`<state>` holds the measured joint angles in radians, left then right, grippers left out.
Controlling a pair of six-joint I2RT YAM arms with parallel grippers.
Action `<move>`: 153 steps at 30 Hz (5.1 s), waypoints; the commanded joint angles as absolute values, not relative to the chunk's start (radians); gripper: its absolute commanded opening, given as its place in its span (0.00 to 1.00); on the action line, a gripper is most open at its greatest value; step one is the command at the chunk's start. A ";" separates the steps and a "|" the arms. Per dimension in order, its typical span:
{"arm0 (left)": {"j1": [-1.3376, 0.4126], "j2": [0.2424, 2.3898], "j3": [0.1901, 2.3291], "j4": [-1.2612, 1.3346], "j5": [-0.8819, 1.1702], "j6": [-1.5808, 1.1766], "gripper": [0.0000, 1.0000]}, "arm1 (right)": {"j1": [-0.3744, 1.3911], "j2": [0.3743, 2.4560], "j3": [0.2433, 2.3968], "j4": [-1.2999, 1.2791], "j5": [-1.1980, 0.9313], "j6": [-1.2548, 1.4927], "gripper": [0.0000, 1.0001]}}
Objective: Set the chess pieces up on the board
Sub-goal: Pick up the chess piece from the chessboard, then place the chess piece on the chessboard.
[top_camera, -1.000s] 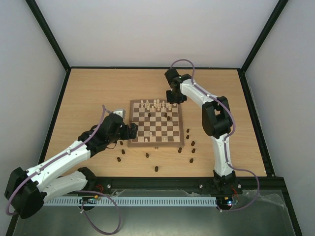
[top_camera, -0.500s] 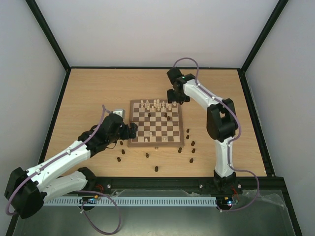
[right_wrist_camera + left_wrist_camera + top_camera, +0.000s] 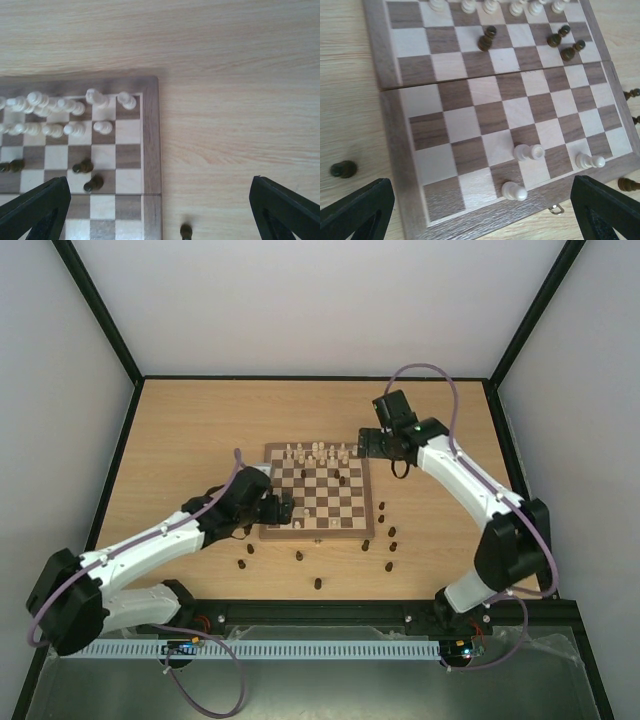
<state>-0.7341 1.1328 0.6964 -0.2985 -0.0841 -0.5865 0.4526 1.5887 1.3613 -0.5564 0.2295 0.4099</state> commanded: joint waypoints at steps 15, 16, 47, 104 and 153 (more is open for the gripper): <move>-0.874 1.471 0.954 -0.352 -0.137 -0.554 0.70 | 0.453 1.315 1.106 -0.457 0.084 0.430 0.99; -0.875 1.483 0.963 -0.360 -0.136 -0.550 0.65 | 0.453 1.313 1.101 -0.455 0.076 0.428 0.99; -0.898 1.662 1.031 -0.408 -0.151 -0.541 0.25 | 0.453 1.318 1.080 -0.428 0.015 0.420 0.96; -0.505 1.956 1.499 -0.533 -0.269 -0.468 0.11 | 0.454 1.271 1.048 -0.399 -0.094 0.422 0.93; -0.485 1.949 1.514 -0.529 -0.218 -0.452 0.37 | 0.469 1.293 1.037 -0.387 -0.100 0.420 0.94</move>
